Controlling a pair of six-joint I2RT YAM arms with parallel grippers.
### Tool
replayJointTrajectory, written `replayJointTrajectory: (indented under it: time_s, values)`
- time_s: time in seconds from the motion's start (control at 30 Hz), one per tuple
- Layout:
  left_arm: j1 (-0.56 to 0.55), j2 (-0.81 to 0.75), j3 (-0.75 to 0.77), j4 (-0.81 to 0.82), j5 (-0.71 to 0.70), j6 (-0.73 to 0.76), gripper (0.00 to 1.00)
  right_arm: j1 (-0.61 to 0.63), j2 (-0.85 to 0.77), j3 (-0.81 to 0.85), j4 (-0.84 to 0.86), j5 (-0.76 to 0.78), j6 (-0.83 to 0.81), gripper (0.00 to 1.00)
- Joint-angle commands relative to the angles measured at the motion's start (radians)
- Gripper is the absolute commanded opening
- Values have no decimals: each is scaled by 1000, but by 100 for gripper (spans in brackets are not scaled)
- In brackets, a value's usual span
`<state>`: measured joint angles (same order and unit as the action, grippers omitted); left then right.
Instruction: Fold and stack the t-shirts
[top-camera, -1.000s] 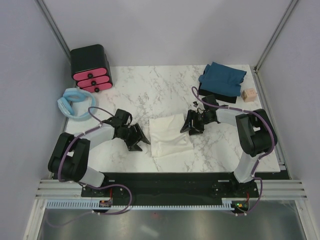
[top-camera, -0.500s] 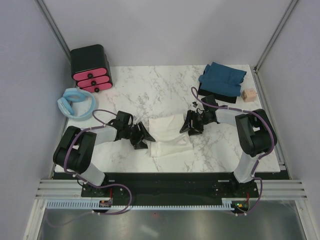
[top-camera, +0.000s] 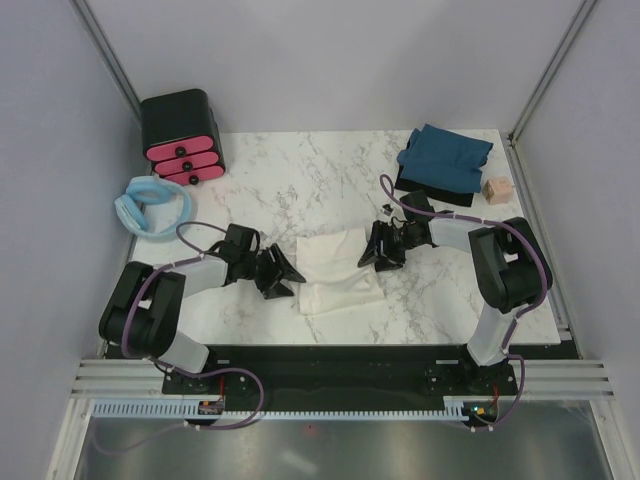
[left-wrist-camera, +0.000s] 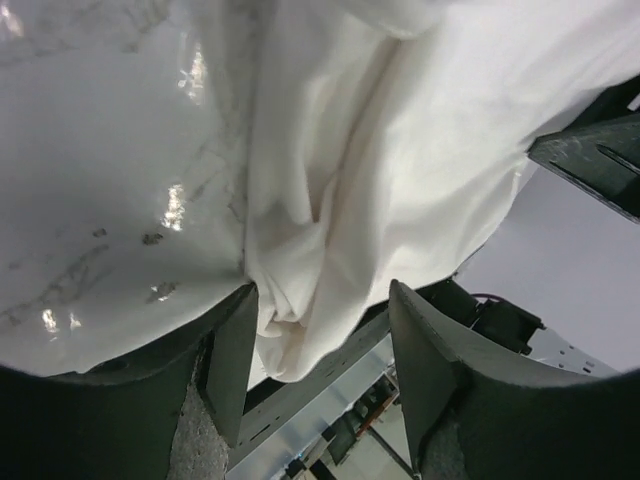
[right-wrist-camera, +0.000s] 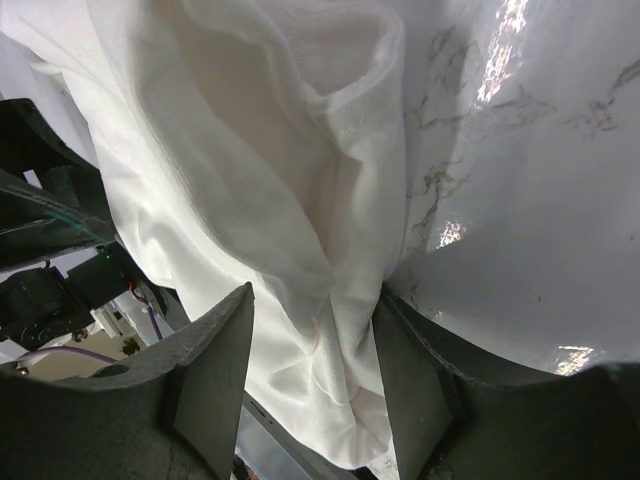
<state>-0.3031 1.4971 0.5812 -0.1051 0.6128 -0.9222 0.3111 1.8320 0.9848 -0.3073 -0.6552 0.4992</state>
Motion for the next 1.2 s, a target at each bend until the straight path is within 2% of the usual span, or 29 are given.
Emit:
replayJointTrajectory:
  time_s: [0.0, 0.23, 0.47, 0.8, 1.17]
  values:
    - [2, 71, 17, 25, 27, 16, 61, 17, 52, -18, -46, 117, -37, 59]
    - [2, 34, 81, -154, -48, 98, 61, 19, 41, -18, -46, 121, -33, 59]
    - [2, 15, 126, -240, -90, 132, 62, 17, 41, -8, -44, 123, -30, 59]
    - [1, 170, 115, -93, -32, 95, 61, 19, 35, -14, -46, 120, -22, 59]
    - [-19, 230, 104, -38, -24, 74, 60, 19, 50, -9, -46, 118, -22, 59]
